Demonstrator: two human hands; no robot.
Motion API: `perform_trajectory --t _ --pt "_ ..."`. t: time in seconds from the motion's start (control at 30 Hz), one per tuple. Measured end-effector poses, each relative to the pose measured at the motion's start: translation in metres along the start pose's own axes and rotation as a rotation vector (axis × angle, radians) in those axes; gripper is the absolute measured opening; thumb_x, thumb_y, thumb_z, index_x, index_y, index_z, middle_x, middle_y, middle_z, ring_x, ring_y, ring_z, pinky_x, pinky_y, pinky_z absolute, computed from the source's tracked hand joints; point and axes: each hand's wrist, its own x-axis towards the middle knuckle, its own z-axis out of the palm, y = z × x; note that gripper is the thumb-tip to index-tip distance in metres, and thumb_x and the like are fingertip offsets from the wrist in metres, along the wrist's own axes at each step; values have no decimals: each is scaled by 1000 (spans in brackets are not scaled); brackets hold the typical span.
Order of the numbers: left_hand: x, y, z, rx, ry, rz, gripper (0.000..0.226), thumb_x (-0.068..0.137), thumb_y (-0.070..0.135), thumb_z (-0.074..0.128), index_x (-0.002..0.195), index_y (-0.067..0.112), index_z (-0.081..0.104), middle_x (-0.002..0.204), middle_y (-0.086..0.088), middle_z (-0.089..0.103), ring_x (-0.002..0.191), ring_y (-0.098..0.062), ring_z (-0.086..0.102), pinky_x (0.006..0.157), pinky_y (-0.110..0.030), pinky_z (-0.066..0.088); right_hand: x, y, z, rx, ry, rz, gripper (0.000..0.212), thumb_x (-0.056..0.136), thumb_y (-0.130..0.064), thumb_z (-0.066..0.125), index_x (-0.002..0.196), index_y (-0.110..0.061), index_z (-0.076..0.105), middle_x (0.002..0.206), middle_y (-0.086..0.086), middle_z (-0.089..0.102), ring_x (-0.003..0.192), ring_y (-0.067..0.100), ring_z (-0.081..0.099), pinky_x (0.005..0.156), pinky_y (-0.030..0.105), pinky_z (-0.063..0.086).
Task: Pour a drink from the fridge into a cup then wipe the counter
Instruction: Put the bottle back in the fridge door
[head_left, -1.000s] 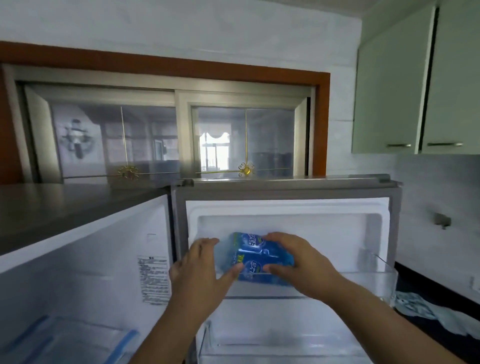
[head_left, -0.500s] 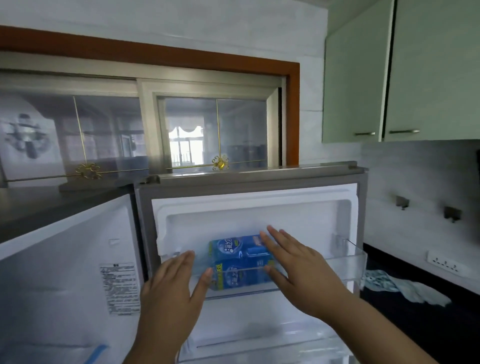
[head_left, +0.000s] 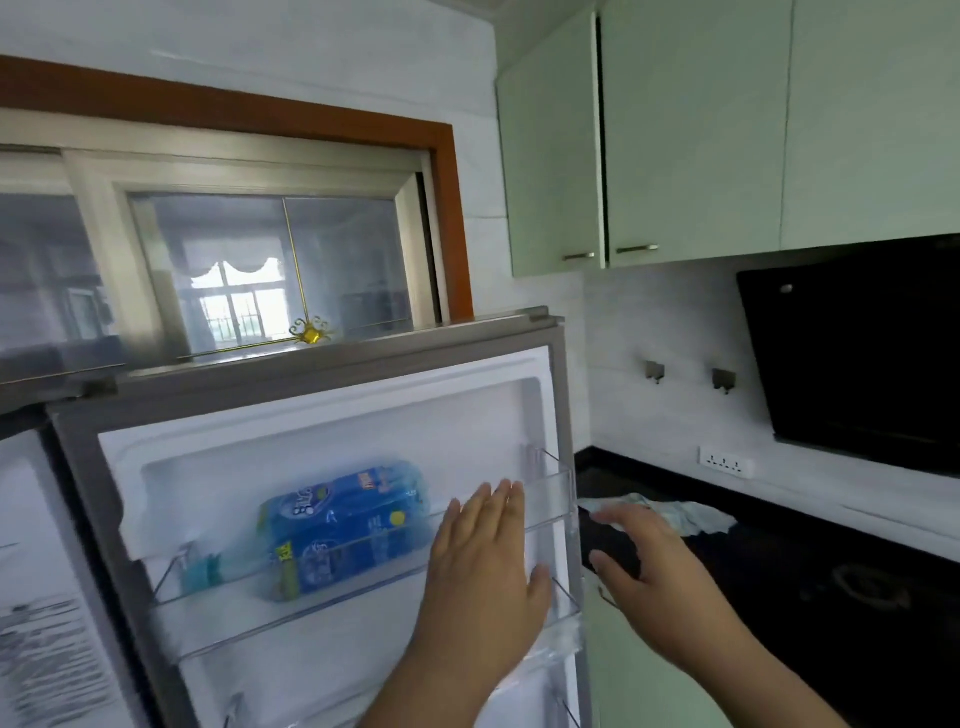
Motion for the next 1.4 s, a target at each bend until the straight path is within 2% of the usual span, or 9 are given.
perform_trajectory --t 0.07,0.33,0.5,0.8,0.93,1.1,1.23,1.3,1.4 --pt "4 10 22 85 13 15 76 86 47 70 152 15 53 159 -8 52 145 -32 51 125 -45 15 -2 11 -13 14 -67 68 33 99 -36 66 131 -39 59 128 -24 54 123 0 53 102 22 46" --pt "10 19 46 226 218 -124 70 88 37 75 151 15 55 139 -9 59 130 -34 57 124 -54 34 -3 52 -53 51 -195 116 35 102 -39 63 137 -38 57 137 -19 56 125 -1 53 100 19 43" --pt "-7 36 43 173 369 -166 61 84 20 77 142 15 58 133 -6 59 127 -29 55 123 -55 35 8 59 -68 103 -264 67 38 104 -36 61 141 -32 55 136 -14 56 119 0 56 90 13 43" --pt "-67 62 24 36 364 -359 71 84 15 76 146 29 45 149 4 50 149 -23 40 119 -47 43 25 13 -88 304 -339 -163 76 102 -51 56 166 -30 20 169 -12 27 154 9 29 120 26 27" --pt "-97 76 4 -1 445 -372 71 82 7 76 141 34 47 149 38 30 151 6 23 112 -33 46 19 -7 -92 410 -322 -227 98 86 -72 48 167 -29 14 171 -7 22 154 11 29 121 29 26" --pt "-144 79 -22 -48 515 -407 76 80 0 69 133 49 43 153 48 24 152 6 28 113 -14 34 7 -32 -106 479 -135 -298 88 85 -68 56 161 -34 25 161 -4 33 140 16 49 111 49 48" --pt "-190 80 -41 -70 566 -524 83 81 -7 62 132 56 41 158 34 35 149 0 40 107 -1 29 -24 -63 -113 603 -331 -372 53 83 -58 66 128 -55 39 118 -26 62 107 -4 63 98 42 58" --pt "-215 85 -54 -14 546 -586 89 84 -10 60 140 57 39 158 42 31 140 -4 51 107 -3 30 -49 -75 -111 609 -341 -419 55 74 -68 65 121 -65 36 111 -32 60 102 -3 64 91 35 58" --pt "-260 97 -72 31 472 -703 97 91 -3 57 150 66 24 156 48 23 139 6 45 108 -3 29 -84 -90 -95 554 -258 -507 79 70 -75 63 139 -44 38 102 -32 54 97 7 63 86 39 59"
